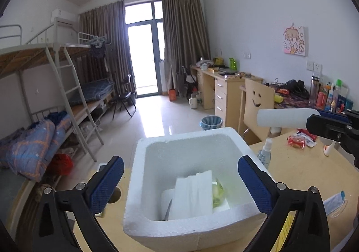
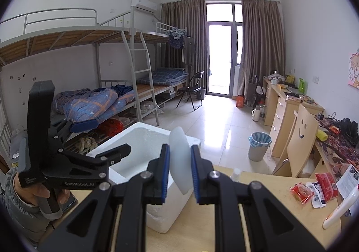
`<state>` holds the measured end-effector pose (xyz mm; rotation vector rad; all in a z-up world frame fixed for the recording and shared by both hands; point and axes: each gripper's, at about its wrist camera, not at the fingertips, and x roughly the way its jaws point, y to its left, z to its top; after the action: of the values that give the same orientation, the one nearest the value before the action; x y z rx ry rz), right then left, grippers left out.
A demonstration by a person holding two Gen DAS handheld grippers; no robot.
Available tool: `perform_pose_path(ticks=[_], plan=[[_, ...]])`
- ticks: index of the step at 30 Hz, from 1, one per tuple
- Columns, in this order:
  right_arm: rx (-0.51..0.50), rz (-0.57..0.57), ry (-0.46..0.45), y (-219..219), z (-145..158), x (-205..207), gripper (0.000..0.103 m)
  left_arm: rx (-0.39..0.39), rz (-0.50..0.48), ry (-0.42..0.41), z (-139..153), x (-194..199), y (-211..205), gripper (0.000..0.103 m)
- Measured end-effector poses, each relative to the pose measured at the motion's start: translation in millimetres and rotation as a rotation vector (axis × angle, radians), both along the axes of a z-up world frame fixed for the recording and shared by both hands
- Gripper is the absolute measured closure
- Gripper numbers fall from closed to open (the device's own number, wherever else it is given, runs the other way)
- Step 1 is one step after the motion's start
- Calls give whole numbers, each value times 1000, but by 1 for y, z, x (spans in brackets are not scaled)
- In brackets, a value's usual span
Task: Organize soft objects
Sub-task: 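Lower the foam tube into the foam box and open the right gripper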
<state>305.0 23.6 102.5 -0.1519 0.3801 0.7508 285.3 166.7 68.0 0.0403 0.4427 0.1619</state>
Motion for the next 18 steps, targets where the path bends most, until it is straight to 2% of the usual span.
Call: perform_pose_path(ticks=[4,18], plan=[[-2,3,1,-1,-1,-1,82,-19,-6,7,-1,1,2,1],[3,26,6,5,-1,0,82,10,30,-7,3,-14,6,1]])
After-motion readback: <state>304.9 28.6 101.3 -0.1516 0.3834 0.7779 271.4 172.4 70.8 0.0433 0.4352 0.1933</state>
